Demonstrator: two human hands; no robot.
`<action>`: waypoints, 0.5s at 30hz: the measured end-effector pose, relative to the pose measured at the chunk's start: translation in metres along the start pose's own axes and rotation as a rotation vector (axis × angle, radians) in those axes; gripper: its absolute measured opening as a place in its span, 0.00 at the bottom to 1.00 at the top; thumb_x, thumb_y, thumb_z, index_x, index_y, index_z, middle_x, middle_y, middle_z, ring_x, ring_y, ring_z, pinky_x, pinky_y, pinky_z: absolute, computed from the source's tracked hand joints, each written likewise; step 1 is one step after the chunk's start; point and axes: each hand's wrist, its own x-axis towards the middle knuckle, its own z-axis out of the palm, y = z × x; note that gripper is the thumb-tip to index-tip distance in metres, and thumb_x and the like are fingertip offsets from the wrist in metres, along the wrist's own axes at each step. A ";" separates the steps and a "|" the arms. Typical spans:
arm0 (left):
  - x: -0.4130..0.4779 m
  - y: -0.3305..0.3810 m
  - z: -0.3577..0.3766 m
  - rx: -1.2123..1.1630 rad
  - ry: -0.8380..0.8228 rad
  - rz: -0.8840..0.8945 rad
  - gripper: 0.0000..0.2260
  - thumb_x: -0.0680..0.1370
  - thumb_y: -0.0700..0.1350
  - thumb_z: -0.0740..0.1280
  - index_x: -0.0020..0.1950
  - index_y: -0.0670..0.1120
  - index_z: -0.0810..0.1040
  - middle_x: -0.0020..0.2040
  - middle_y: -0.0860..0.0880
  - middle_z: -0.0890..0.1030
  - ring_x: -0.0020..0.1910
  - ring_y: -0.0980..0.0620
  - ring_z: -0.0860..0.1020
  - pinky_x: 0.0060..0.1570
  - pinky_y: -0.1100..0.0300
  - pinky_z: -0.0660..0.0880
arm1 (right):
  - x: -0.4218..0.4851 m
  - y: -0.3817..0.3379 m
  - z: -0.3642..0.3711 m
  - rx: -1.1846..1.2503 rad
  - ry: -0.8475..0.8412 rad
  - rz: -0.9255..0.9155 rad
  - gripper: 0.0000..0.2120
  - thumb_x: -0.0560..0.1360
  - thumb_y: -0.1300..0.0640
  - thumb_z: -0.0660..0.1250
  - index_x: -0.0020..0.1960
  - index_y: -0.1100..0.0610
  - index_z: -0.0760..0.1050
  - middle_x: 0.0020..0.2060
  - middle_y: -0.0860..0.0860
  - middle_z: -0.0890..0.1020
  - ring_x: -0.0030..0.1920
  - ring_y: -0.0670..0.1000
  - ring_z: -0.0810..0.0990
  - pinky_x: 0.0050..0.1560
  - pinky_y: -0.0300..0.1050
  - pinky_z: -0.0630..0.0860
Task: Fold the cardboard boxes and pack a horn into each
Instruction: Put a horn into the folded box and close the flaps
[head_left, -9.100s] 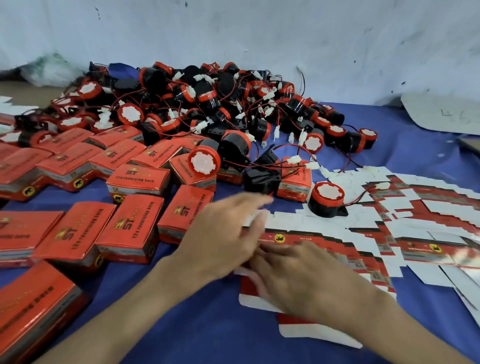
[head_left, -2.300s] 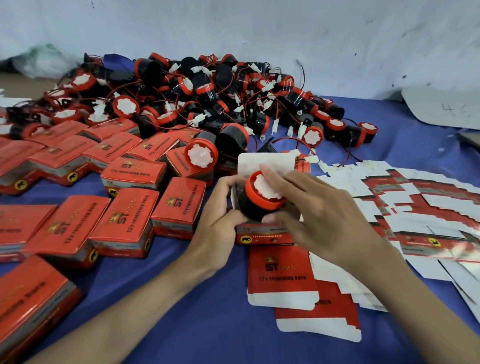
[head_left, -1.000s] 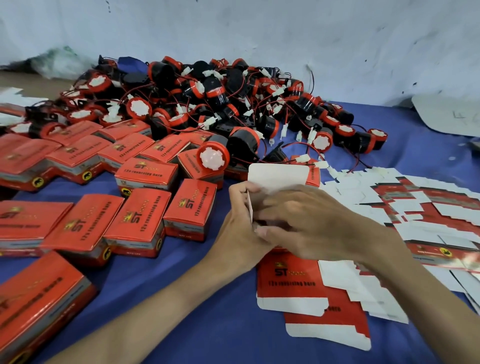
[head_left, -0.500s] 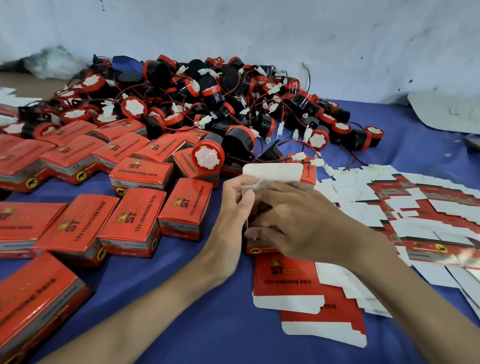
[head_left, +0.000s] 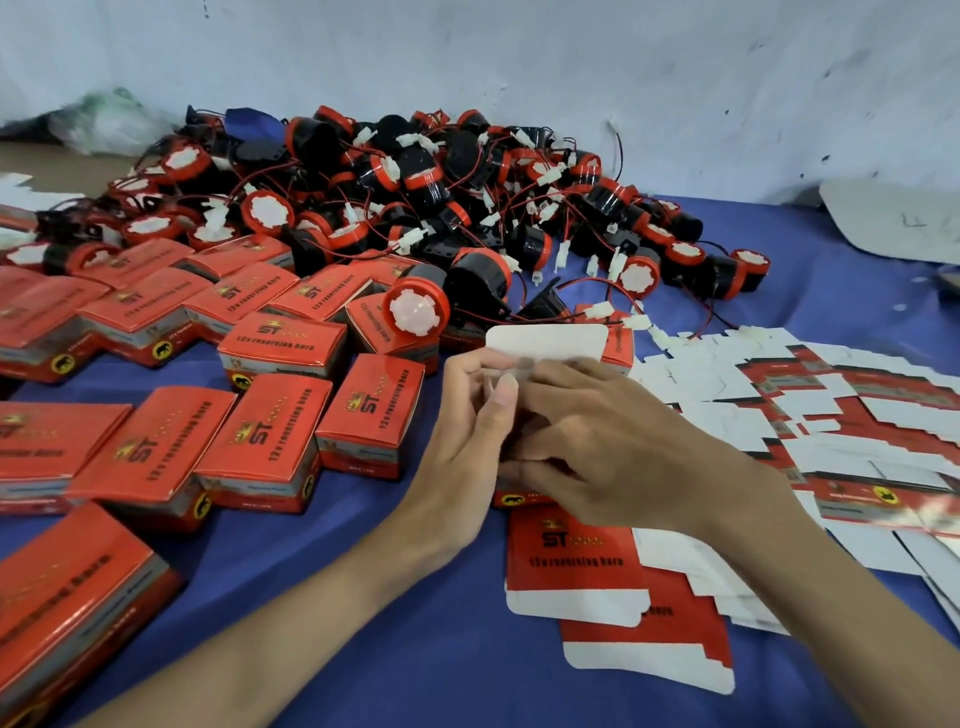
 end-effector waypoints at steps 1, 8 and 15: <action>0.001 -0.001 0.000 0.011 0.009 -0.001 0.07 0.80 0.52 0.57 0.58 0.56 0.66 0.54 0.52 0.78 0.52 0.64 0.77 0.49 0.70 0.74 | -0.002 0.000 0.003 0.053 0.097 -0.014 0.14 0.77 0.52 0.61 0.41 0.54 0.83 0.50 0.51 0.80 0.55 0.49 0.72 0.55 0.49 0.72; 0.006 -0.007 0.001 0.065 0.049 0.002 0.30 0.77 0.34 0.67 0.63 0.61 0.56 0.60 0.51 0.76 0.56 0.59 0.78 0.52 0.65 0.75 | -0.049 0.012 0.020 0.371 0.712 0.339 0.09 0.74 0.63 0.60 0.46 0.67 0.77 0.45 0.55 0.77 0.50 0.52 0.78 0.48 0.49 0.76; 0.007 -0.007 0.001 0.403 0.097 0.070 0.12 0.74 0.38 0.71 0.52 0.49 0.73 0.46 0.57 0.79 0.47 0.63 0.78 0.40 0.70 0.74 | -0.047 0.003 0.021 0.821 0.395 0.446 0.12 0.75 0.45 0.63 0.54 0.50 0.72 0.47 0.46 0.85 0.53 0.47 0.82 0.56 0.45 0.77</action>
